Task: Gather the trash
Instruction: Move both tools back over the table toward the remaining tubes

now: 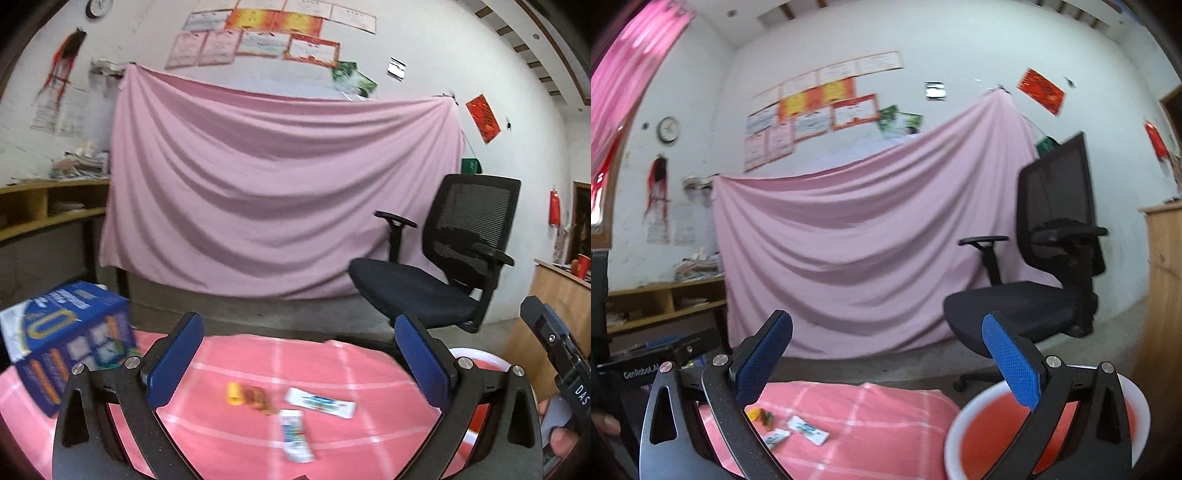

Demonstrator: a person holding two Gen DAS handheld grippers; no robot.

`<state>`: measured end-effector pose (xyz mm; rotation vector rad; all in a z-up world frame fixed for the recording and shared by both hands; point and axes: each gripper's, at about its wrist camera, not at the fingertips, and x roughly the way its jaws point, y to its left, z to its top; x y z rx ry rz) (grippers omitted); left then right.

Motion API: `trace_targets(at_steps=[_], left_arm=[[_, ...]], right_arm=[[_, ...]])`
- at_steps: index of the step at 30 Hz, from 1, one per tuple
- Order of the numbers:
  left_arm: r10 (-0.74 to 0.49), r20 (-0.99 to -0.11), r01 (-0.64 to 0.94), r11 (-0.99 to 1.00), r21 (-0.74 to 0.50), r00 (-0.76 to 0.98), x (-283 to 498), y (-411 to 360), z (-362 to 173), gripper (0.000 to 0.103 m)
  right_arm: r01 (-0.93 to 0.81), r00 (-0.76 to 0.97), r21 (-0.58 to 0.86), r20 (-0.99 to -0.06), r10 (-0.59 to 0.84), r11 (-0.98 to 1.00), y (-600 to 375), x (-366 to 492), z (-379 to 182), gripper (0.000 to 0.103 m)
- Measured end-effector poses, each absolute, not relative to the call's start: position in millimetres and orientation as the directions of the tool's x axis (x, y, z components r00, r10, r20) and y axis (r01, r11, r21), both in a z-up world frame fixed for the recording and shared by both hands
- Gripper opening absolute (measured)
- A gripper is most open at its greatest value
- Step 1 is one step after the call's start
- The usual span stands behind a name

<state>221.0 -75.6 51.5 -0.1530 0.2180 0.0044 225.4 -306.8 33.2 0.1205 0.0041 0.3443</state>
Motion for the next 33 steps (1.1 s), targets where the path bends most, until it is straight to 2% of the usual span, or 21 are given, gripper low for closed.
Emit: trace_targets(at_steps=[5, 11, 18, 25, 26, 31, 33], left_arm=[[0.038, -0.218, -0.069, 0.988, -0.137, 0.975, 206.6, -49.4, 40.5, 0.102], [0.067, -0.254, -0.103, 0.986, -0.133, 0.965, 201.8, -30.2, 24.5, 0.102], [0.079, -0.292, -0.12, 0.985, -0.125, 0.953, 204.6, -24.0, 12.8, 0.102], [0.017, -0.442, -0.058, 0.995, -0.078, 0.897, 232.1, -35.1, -2.9, 0.102], [0.004, -0.47, -0.043, 0.996, -0.072, 0.883, 236.5, -36.7, -7.2, 0.101], [-0.059, -0.586, 0.02, 0.997, -0.074, 0.808, 259.3, -45.9, -21.3, 0.1], [-0.084, -0.62, 0.041, 0.996, -0.083, 0.78, 267.0, -48.6, -25.7, 0.093]], right_arm=[[-0.4, 0.917, 0.047, 0.009, 0.4, 0.915, -275.9, 225.3, 30.0, 0.103], [-0.43, 0.902, -0.051, -0.06, 0.427, 0.901, -242.4, 233.1, 18.8, 0.103], [-0.427, 0.898, -0.055, -0.144, 0.416, 0.903, -236.3, 244.5, 8.6, 0.103], [-0.405, 0.876, 0.029, -0.273, 0.397, 0.914, -241.9, 273.8, 0.9, 0.103], [-0.405, 0.868, 0.045, -0.295, 0.4, 0.913, -243.0, 278.6, -0.8, 0.101], [-0.413, 0.819, 0.081, -0.402, 0.409, 0.907, -240.8, 296.8, -11.6, 0.08], [-0.423, 0.795, 0.087, -0.441, 0.415, 0.902, -237.7, 303.0, -15.7, 0.074]])
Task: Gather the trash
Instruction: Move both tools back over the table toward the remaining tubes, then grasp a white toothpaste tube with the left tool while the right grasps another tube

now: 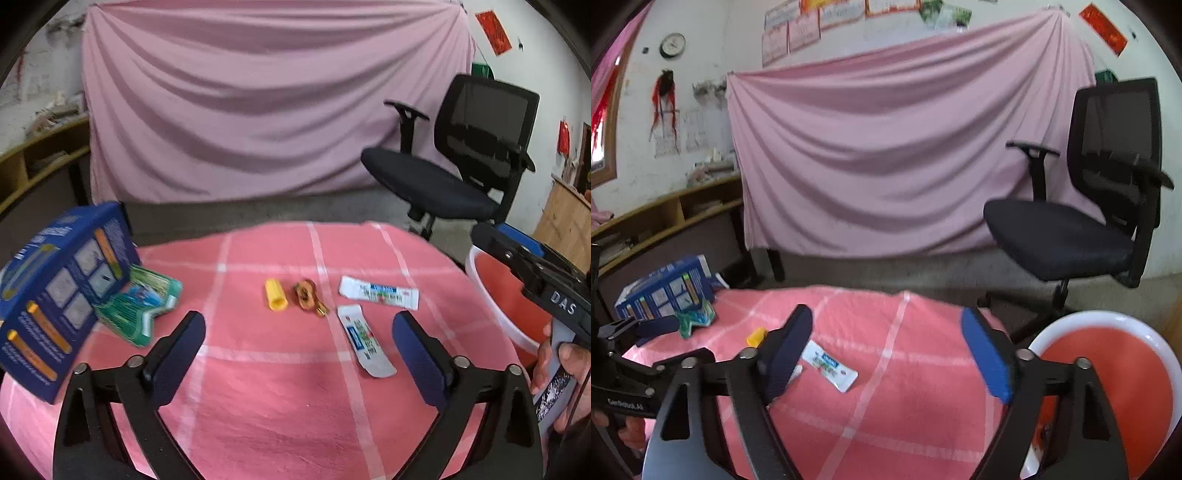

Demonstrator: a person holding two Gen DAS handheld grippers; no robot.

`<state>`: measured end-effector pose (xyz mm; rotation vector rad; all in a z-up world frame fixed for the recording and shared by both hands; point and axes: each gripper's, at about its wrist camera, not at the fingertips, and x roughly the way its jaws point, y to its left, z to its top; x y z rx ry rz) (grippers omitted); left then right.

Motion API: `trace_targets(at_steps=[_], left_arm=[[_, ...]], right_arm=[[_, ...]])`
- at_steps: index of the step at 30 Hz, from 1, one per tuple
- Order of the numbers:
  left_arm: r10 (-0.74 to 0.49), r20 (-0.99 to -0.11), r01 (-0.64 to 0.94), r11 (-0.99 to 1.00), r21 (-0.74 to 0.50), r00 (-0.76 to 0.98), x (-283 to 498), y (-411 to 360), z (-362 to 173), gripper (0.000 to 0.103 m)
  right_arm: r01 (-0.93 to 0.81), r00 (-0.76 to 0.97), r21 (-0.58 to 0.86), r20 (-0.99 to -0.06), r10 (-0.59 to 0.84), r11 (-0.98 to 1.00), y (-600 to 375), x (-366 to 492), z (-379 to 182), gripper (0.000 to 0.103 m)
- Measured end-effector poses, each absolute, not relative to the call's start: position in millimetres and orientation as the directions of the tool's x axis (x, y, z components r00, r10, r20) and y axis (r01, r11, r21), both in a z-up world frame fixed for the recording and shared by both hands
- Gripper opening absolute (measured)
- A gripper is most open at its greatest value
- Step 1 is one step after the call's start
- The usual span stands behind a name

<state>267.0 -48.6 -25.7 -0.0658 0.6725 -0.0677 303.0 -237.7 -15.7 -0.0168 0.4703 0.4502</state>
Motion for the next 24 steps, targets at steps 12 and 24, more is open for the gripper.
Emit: trace_targets(at_steps=[12, 24], left_arm=[[-0.234, -0.759, 0.158, 0.972, -0.174, 0.607, 305.4, -67.8, -46.3, 0.054], [-0.127, -0.796, 0.125, 0.99, -0.065, 0.592, 312.6, -75.3, -55.4, 0.019]], right_arm=[[-0.439, 0.69, 0.113, -0.593, 0.415, 0.891, -230.9, 328.7, -34.2, 0.058], [-0.449, 0.63, 0.136, -0.653, 0.421, 0.883, -227.7, 340.3, -43.2, 0.058]])
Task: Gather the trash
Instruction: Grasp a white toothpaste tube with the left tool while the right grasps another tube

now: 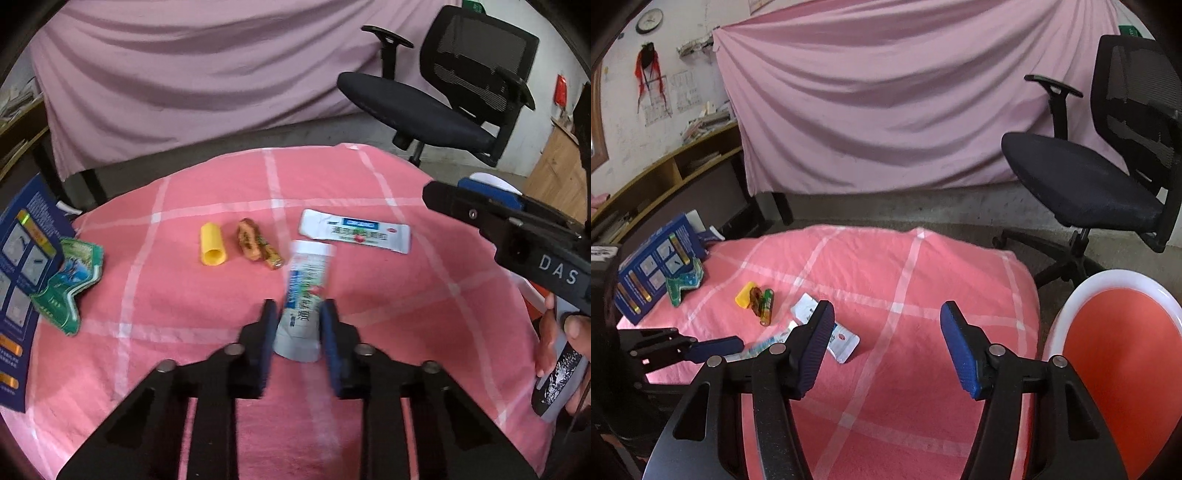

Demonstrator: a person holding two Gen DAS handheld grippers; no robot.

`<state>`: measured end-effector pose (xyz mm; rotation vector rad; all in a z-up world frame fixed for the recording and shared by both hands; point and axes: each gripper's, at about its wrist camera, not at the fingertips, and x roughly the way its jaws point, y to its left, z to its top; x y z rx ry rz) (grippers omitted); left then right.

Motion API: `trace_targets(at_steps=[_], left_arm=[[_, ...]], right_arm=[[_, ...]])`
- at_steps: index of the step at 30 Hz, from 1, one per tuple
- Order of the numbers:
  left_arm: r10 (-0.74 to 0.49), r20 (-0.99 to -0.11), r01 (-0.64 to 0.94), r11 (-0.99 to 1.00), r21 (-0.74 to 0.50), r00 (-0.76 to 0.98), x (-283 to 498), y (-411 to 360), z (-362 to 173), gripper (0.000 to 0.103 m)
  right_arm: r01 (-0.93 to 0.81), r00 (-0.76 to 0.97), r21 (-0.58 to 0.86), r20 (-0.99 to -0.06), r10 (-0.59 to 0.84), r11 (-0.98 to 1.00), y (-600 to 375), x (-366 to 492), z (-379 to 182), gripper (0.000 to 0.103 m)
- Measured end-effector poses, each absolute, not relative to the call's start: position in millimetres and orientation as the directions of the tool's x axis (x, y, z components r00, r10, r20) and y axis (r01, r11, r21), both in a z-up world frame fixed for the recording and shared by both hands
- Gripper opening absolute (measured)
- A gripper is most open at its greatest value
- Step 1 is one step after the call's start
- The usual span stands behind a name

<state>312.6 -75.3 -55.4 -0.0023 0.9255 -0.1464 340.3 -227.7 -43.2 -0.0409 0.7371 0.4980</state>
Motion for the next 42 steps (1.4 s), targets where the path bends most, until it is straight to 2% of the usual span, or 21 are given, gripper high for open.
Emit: trace_targets(at_steps=[8, 10, 16, 19, 30, 32, 33, 42], left_arm=[[-0.104, -0.78, 0.07, 0.995, -0.077, 0.617, 287.5, -45.7, -49.7, 0.019], [-0.111, -0.776, 0.039, 0.993, -0.111, 0.621, 282.4, -34.3, -48.8, 0.019], [-0.118, -0.767, -0.012, 0.987, -0.161, 0.631, 279.4, -23.0, -46.3, 0.019], [-0.119, -0.767, -0.013, 0.986, -0.164, 0.63, 276.6, -20.0, -45.3, 0.019], [-0.125, -0.766, -0.012, 0.985, -0.171, 0.631, 281.1, -16.4, -45.5, 0.019], [-0.127, -0.763, -0.013, 0.984, -0.176, 0.634, 280.4, -15.0, -45.5, 0.019], [-0.129, -0.762, -0.013, 0.984, -0.178, 0.635, 279.9, -14.5, -45.7, 0.019], [-0.12, -0.758, -0.016, 0.985, -0.17, 0.641, 275.6, -15.3, -44.3, 0.018]], right_arm=[[-0.505, 0.559, 0.122, -0.708, 0.431, 0.855, -212.5, 344.2, -52.6, 0.058], [-0.523, 0.548, 0.081, -0.731, 0.407, 0.849, -202.5, 344.0, -56.1, 0.052], [-0.595, 0.528, -0.032, -0.769, 0.36, 0.803, -173.5, 342.0, -65.8, 0.043], [-0.624, 0.499, -0.048, -0.793, 0.351, 0.78, -165.2, 341.9, -72.5, 0.033], [-0.649, 0.513, -0.091, -0.785, 0.347, 0.755, -160.3, 328.9, -70.0, 0.019], [-0.652, 0.525, -0.103, -0.776, 0.349, 0.751, -161.0, 325.9, -68.5, 0.014], [-0.652, 0.53, -0.108, -0.773, 0.349, 0.751, -159.5, 324.3, -67.8, 0.005], [-0.642, 0.557, -0.086, -0.735, 0.386, 0.762, -166.2, 319.2, -58.9, 0.005]])
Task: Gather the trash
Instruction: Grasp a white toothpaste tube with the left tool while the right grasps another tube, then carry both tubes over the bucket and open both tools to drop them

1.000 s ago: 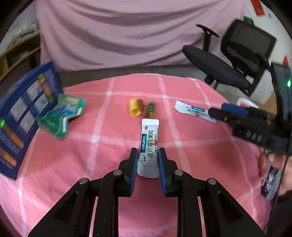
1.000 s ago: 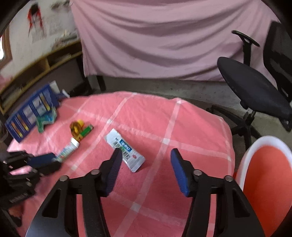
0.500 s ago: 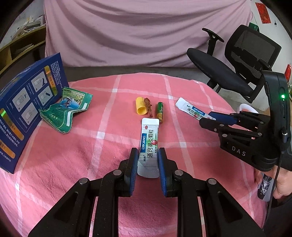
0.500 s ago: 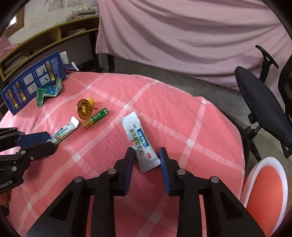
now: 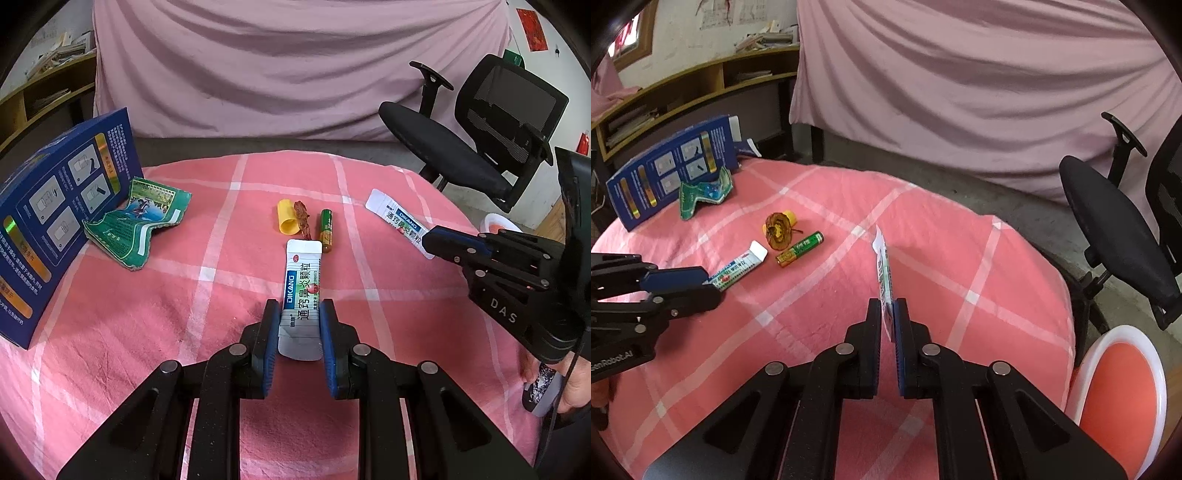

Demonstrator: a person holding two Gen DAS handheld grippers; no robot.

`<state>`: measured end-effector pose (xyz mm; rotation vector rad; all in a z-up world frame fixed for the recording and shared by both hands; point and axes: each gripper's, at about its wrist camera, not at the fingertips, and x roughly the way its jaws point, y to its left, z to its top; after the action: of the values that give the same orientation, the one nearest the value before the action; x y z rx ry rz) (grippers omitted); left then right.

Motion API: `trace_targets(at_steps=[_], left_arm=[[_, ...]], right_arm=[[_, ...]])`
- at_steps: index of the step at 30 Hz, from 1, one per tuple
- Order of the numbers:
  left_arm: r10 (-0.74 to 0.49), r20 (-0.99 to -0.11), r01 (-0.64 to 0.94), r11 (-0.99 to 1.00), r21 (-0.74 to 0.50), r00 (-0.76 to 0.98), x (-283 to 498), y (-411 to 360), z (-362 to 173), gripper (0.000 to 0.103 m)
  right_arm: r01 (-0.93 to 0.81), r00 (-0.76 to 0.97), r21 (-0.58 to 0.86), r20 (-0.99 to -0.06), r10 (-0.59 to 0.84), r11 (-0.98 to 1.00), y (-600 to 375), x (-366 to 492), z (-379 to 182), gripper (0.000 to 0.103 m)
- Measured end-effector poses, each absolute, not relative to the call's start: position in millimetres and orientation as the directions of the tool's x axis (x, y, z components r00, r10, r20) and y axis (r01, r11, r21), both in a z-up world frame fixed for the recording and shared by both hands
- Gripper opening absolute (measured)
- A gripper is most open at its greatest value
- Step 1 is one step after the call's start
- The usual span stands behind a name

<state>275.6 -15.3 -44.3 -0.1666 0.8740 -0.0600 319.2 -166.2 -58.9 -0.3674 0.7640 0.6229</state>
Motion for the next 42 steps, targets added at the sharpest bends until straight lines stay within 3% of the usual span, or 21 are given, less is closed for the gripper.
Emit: trace_targets(at_steps=[5, 7, 8, 13, 17, 20, 24, 28, 33, 42], left_arm=[[-0.121, -0.759, -0.017, 0.985, -0.172, 0.64, 275.7, -16.2, -43.8, 0.018], [-0.122, -0.757, -0.022, 0.984, -0.177, 0.642, 275.5, -15.2, -43.4, 0.018], [-0.123, -0.755, -0.029, 0.982, -0.184, 0.644, 275.2, -13.4, -43.3, 0.018], [-0.133, -0.744, -0.065, 0.971, -0.231, 0.655, 272.4, -2.4, -42.7, 0.018], [-0.14, -0.745, -0.07, 0.968, -0.243, 0.653, 272.6, -0.4, -41.8, 0.018], [-0.139, -0.745, -0.073, 0.967, -0.245, 0.652, 272.9, 0.4, -41.2, 0.018], [-0.139, -0.741, -0.076, 0.966, -0.249, 0.657, 273.0, 1.7, -40.4, 0.018], [-0.143, -0.723, -0.085, 0.959, -0.27, 0.676, 268.3, 6.7, -38.2, 0.018], [-0.125, -0.647, -0.085, 0.956, -0.282, 0.752, 250.2, 9.0, -23.7, 0.018], [-0.085, -0.371, 0.015, 0.982, -0.188, 0.925, 214.9, -42.0, 31.5, 0.018]], right_arm=[[-0.636, 0.544, -0.062, -0.743, 0.39, 0.769, -165.2, 322.6, -60.3, 0.008], [-0.64, 0.535, -0.058, -0.749, 0.39, 0.766, -162.9, 323.8, -62.0, 0.03], [-0.644, 0.534, -0.063, -0.751, 0.388, 0.762, -161.1, 324.4, -62.5, 0.031], [-0.64, 0.532, -0.103, -0.775, 0.342, 0.761, -152.8, 334.2, -69.0, 0.031], [-0.628, 0.493, -0.055, -0.8, 0.342, 0.776, -154.4, 349.8, -75.6, 0.031], [-0.624, 0.486, -0.031, -0.798, 0.357, 0.781, -157.4, 350.4, -75.1, 0.02], [-0.639, 0.506, -0.054, -0.781, 0.366, 0.768, -155.2, 340.8, -71.3, 0.018], [-0.643, 0.566, -0.072, -0.715, 0.409, 0.763, -159.1, 321.1, -57.0, 0.018], [-0.605, 0.697, -0.094, -0.542, 0.469, 0.791, -179.5, 284.1, -30.3, 0.018], [-0.522, 0.833, -0.057, -0.247, 0.494, 0.851, -226.6, 241.4, 8.0, 0.018]])
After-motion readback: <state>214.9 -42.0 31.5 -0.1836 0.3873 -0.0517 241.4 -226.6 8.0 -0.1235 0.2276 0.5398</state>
